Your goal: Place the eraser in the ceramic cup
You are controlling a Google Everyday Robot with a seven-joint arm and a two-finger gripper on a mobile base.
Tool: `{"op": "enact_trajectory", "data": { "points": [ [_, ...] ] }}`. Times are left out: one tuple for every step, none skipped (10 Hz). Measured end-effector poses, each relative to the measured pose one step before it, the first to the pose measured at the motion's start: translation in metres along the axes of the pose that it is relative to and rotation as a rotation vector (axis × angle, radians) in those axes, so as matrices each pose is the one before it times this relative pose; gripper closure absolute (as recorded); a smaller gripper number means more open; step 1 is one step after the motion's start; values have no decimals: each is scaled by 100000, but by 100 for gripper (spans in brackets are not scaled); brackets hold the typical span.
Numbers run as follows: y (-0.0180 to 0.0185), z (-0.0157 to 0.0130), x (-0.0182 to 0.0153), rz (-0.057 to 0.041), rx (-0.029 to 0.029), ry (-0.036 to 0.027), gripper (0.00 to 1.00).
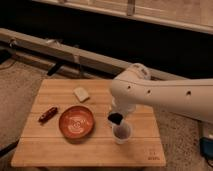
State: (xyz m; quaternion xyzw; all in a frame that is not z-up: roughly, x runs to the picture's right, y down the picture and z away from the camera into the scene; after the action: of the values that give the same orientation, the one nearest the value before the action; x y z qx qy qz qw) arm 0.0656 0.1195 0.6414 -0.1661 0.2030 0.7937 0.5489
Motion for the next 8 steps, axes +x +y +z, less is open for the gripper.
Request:
{"op": "enact_trajectory", "data": {
  "points": [
    [96, 10, 18, -239, -19, 10, 100],
    [-11, 1, -11, -6, 17, -36, 100],
    [-117, 125, 5, 197, 304, 299, 100],
    [-287, 411, 165, 272, 909, 1092, 100],
    [-361, 489, 377, 261, 624, 1136, 100],
    [-320, 195, 236, 359, 296, 499, 100],
    [-400, -154, 292, 671, 247, 234, 100],
    [-278, -31, 245, 89, 271, 249, 100]
  ]
}}
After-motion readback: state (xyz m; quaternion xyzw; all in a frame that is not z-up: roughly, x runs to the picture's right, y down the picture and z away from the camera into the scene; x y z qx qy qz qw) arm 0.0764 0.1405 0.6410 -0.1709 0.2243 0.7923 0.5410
